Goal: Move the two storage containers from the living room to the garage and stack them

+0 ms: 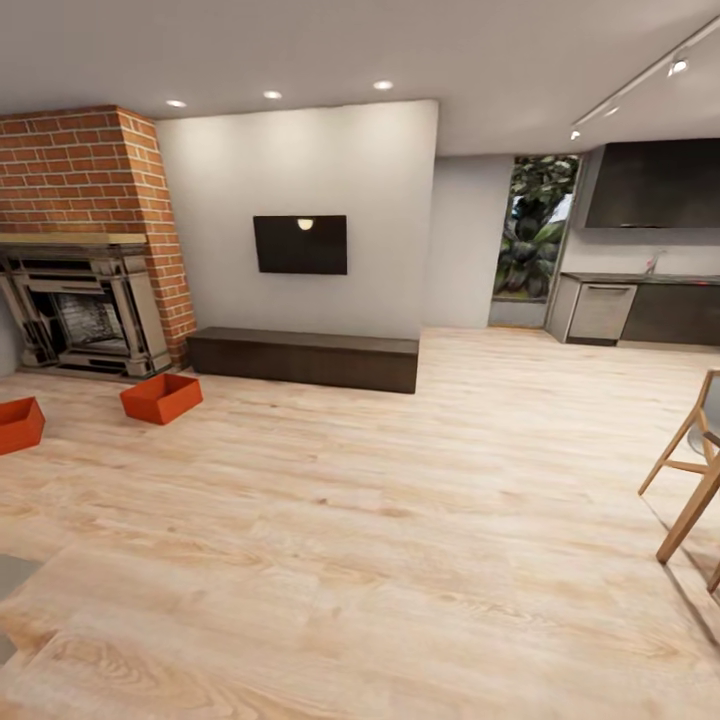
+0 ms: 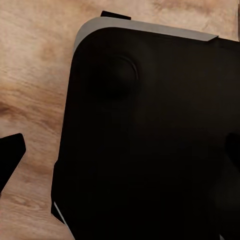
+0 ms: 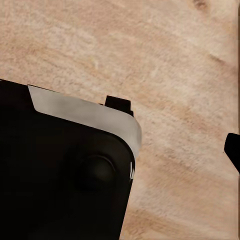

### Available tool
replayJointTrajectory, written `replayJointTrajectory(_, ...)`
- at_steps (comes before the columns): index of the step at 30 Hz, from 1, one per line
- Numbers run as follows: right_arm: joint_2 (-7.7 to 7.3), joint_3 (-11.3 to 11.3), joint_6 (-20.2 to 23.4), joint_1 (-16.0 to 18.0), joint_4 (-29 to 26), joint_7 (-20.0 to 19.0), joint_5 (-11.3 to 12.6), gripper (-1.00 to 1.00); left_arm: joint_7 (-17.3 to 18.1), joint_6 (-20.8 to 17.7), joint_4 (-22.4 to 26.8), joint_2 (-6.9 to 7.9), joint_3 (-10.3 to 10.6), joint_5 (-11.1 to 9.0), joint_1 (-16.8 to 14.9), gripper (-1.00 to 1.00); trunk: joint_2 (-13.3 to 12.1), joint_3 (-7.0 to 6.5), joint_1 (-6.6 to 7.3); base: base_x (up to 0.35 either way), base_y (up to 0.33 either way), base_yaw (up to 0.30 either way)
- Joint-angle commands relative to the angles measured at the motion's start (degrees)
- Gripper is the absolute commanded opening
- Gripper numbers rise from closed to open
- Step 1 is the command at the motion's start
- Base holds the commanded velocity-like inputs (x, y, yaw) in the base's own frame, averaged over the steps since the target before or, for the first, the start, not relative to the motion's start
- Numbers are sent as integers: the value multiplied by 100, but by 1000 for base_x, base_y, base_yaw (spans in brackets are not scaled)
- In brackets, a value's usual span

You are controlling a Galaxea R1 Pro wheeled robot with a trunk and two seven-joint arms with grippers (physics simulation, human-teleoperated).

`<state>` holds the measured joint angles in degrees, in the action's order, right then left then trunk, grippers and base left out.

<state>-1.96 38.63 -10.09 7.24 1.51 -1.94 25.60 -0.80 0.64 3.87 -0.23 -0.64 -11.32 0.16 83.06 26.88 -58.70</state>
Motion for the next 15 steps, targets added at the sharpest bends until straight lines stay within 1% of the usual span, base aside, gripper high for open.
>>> replayJointTrajectory(1,2,48,-30,5,16,-20,60,100,-8,7,8,-2,-4,-34,2,100,2,5,-3,322,0,0)
replayJointTrajectory(15,2,48,-29,5,16,-19,60,100,-8,7,1,0,6,-43,1,100,2,5,-3,322,0,0)
